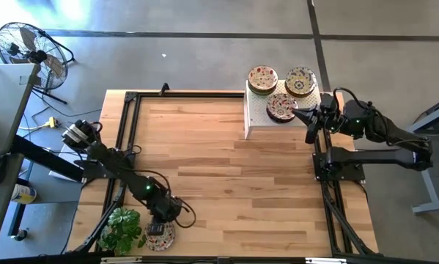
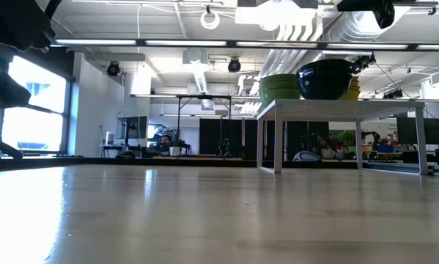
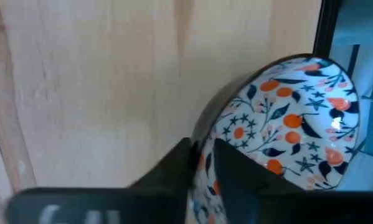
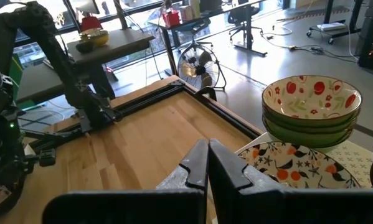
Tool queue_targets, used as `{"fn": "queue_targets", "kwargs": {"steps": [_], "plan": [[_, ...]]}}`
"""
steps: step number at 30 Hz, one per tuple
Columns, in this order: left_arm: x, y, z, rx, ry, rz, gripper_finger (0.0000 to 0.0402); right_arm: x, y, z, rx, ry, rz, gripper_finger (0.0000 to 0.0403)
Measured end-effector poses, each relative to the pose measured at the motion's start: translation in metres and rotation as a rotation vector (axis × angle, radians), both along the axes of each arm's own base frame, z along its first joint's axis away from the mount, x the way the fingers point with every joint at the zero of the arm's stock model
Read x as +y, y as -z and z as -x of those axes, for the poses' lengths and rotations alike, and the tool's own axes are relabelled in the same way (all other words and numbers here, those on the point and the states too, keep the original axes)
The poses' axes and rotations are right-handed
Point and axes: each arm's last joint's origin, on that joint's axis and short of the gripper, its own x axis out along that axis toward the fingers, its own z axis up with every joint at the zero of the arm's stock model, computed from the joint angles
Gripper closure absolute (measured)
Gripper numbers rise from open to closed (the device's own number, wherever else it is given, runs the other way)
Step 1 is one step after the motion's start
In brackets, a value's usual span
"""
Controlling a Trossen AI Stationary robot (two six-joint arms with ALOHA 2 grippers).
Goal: Pick & Place Mini bowls
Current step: Stack the black patterned bowl on top of the black patterned bowl on the shelf
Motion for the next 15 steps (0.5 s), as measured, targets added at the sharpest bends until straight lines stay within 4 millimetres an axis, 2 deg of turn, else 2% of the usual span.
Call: {"fn": "queue_targets", "kwargs": {"steps": [3, 9, 11, 15], "plan": [[0.000, 0.000, 0.000, -0.003, 0.005, 0.000, 0.0384, 0.000, 0.000, 0.000, -0.001, 0.003, -0.001, 0.0403], [0.009, -0.014, 0.000, -0.004, -0.089, 0.040, 0.0389, 0.000, 0.000, 0.000, -0.004, 0.008, -0.008, 0.0403], [0.021, -0.022, -0.005, -0.031, -0.145, 0.049, 0.0394, 0.000, 0.000, 0.000, -0.004, 0.008, -0.009, 0.0403], [0.057, -0.037, -0.020, -0.129, -0.333, 0.027, 0.0393, 0.000, 0.000, 0.000, -0.006, -0.003, -0.013, 0.0403]]}}
